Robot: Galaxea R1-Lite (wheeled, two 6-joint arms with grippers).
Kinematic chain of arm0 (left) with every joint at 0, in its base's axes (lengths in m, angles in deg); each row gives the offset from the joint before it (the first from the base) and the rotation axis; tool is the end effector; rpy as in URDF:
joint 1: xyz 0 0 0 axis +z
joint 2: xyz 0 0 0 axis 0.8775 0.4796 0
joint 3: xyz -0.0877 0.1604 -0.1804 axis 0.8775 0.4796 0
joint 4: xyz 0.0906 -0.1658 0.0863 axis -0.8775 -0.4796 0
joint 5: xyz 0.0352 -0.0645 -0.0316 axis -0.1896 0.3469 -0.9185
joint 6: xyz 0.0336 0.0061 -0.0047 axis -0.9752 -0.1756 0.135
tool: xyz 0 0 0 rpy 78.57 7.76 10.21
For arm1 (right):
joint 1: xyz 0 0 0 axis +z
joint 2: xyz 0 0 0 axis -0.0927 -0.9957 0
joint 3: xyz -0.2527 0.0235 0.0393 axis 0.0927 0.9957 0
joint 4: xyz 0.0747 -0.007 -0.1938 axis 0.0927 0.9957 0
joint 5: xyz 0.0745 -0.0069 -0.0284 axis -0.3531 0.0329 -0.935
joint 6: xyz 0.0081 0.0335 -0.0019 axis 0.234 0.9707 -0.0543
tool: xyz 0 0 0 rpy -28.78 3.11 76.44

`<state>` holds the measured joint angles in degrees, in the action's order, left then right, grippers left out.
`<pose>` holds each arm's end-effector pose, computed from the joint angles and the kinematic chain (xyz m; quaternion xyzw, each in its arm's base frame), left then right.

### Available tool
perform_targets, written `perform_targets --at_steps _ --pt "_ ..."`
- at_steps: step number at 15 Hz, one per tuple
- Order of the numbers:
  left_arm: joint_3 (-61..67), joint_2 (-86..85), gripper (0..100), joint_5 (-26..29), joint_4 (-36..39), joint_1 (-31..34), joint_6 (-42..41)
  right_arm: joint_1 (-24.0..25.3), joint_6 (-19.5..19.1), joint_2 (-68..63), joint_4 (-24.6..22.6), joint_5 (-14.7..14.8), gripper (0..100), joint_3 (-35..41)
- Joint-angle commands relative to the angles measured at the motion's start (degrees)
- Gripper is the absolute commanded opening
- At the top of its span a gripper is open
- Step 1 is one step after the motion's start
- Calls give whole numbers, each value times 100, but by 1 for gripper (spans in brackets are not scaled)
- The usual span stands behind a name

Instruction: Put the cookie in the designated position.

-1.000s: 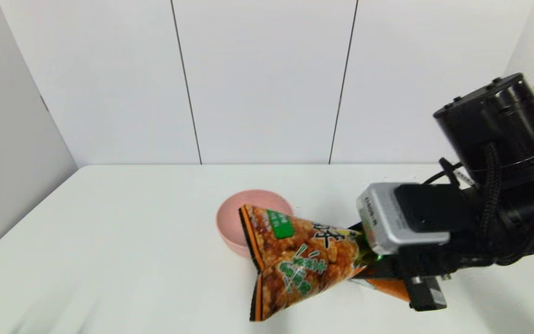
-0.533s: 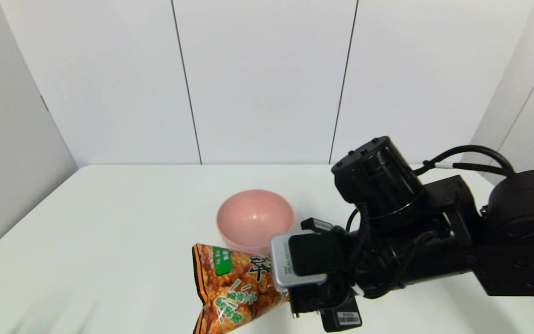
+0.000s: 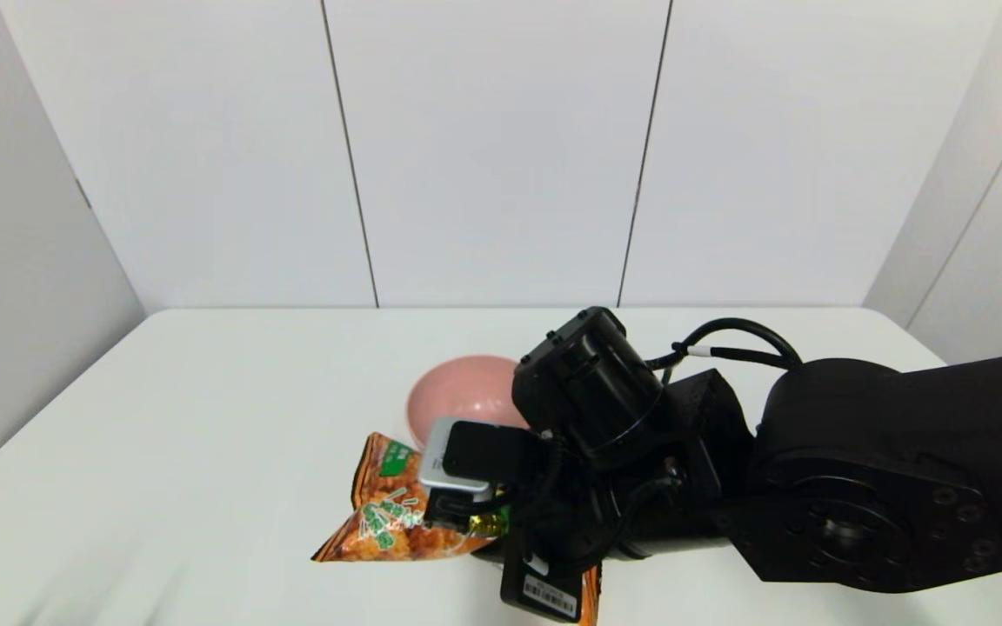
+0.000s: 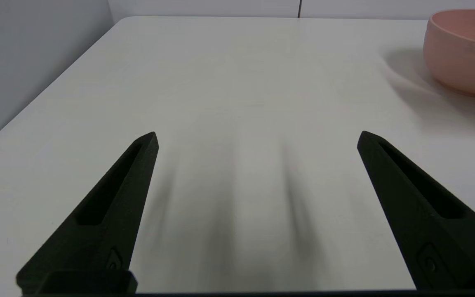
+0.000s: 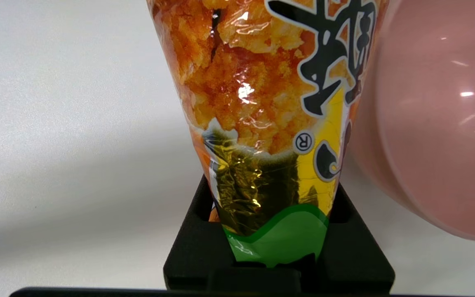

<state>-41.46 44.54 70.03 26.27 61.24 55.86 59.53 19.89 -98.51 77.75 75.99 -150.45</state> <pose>0.0509 -0.0001 0.0754 0.0060 0.0009 -0.0008 1.0000 0.2045 0.2888 0.1017 -0.3613 0.2323 0.5317 0.7299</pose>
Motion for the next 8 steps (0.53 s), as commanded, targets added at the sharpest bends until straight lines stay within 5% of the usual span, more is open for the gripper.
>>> perform_targets --at_steps 1,8 --pt "1 -1 100 0 0 1 -2 28 52 -133 -29 2 100 -25" --pt "1 -1 100 0 0 1 -2 19 342 508 68 28 100 -16"
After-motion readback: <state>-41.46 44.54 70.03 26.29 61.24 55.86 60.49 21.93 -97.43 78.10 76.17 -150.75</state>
